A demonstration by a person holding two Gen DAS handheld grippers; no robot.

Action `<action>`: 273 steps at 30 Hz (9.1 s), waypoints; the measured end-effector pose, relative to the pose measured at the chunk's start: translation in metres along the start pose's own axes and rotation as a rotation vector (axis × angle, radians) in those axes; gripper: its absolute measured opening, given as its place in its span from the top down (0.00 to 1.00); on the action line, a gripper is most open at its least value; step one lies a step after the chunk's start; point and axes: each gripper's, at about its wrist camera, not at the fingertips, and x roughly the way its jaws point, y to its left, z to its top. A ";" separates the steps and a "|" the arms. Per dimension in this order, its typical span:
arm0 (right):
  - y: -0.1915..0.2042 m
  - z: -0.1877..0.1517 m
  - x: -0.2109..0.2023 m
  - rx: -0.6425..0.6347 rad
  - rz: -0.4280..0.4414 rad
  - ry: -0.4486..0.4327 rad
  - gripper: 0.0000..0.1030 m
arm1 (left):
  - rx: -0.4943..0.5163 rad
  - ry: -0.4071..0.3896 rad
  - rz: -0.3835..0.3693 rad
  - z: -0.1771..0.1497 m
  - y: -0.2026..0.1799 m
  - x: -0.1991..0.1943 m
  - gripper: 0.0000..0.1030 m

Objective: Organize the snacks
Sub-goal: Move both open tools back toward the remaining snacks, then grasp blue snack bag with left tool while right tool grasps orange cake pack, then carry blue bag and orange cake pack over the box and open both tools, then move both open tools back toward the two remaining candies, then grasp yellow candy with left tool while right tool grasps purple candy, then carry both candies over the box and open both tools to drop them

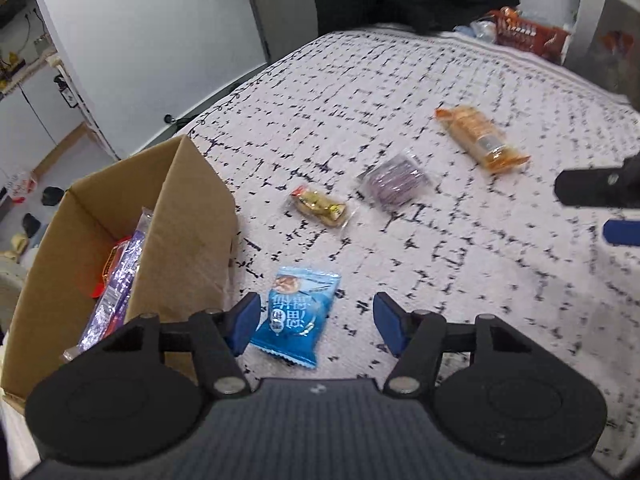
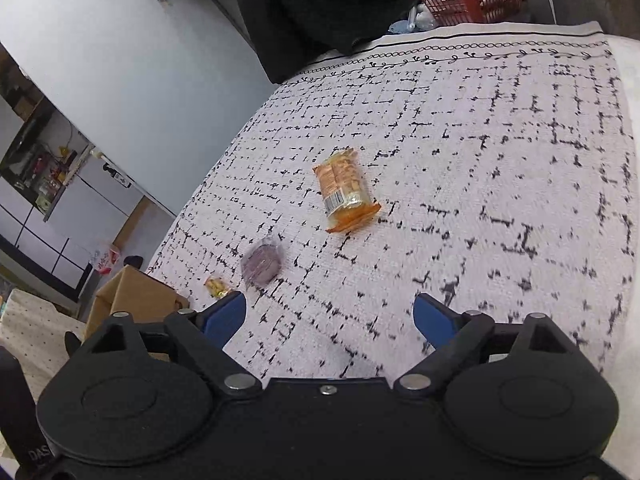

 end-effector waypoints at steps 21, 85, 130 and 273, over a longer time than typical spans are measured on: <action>0.006 0.035 0.057 -0.157 -0.082 -0.020 0.17 | -0.241 0.059 -0.066 -0.007 0.026 0.041 0.40; 0.229 -0.044 -0.016 -0.325 -0.046 -0.084 0.66 | -0.478 -0.168 -0.272 -0.010 0.201 -0.076 0.71; 0.261 -0.057 0.028 -0.222 0.042 0.038 0.33 | -0.507 -0.095 -0.199 -0.023 0.250 -0.051 0.21; 0.243 -0.061 0.014 -0.341 0.055 -0.083 0.73 | -0.696 -0.109 -0.247 -0.034 0.247 -0.086 0.84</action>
